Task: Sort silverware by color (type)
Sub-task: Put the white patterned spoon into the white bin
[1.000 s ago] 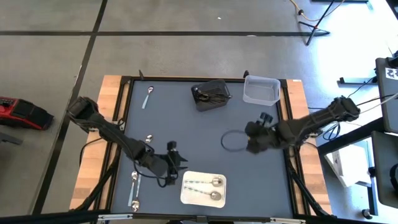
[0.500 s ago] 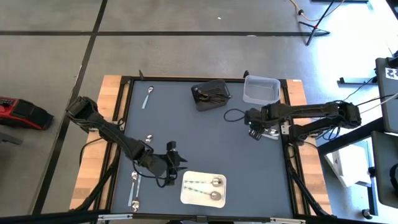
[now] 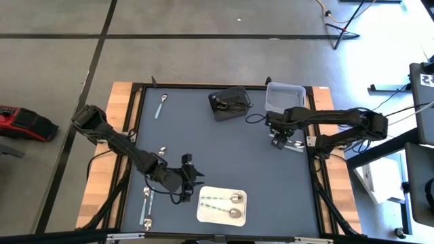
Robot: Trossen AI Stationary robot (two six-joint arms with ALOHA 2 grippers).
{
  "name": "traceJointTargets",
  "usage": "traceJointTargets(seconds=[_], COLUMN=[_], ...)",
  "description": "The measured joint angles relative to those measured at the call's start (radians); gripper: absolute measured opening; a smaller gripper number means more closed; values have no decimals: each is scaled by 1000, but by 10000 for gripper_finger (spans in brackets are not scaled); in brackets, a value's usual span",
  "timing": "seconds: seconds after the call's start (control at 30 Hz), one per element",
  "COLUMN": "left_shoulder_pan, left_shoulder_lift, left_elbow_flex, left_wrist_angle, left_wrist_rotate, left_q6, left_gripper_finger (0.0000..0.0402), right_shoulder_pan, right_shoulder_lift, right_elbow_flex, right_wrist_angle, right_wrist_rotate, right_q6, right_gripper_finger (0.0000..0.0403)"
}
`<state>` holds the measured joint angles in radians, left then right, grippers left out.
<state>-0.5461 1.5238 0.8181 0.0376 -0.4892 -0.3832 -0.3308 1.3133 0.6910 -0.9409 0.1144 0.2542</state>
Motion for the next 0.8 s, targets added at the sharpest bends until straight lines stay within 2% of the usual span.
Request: traceJointTargets(seconds=[0.27, 0.57, 0.67, 0.8], left_shoulder_pan=[0, 1, 1, 1], left_shoulder_lift=[0, 1, 1, 1], left_elbow_flex=[0, 0, 0, 0], left_wrist_angle=[0, 0, 0, 0], left_wrist_rotate=[0, 0, 0, 0], left_q6=[0, 0, 0, 0], left_gripper_finger=[123, 123, 123, 123], right_shoulder_pan=[2, 4, 4, 4], right_shoulder_lift=[90, 199, 206, 208], right_elbow_flex=[0, 5, 5, 6], right_wrist_angle=[37, 78, 79, 84], right_wrist_rotate=[17, 41, 36, 7], right_q6=[-2, -8, -8, -8], right_gripper_finger=[170, 161, 137, 78])
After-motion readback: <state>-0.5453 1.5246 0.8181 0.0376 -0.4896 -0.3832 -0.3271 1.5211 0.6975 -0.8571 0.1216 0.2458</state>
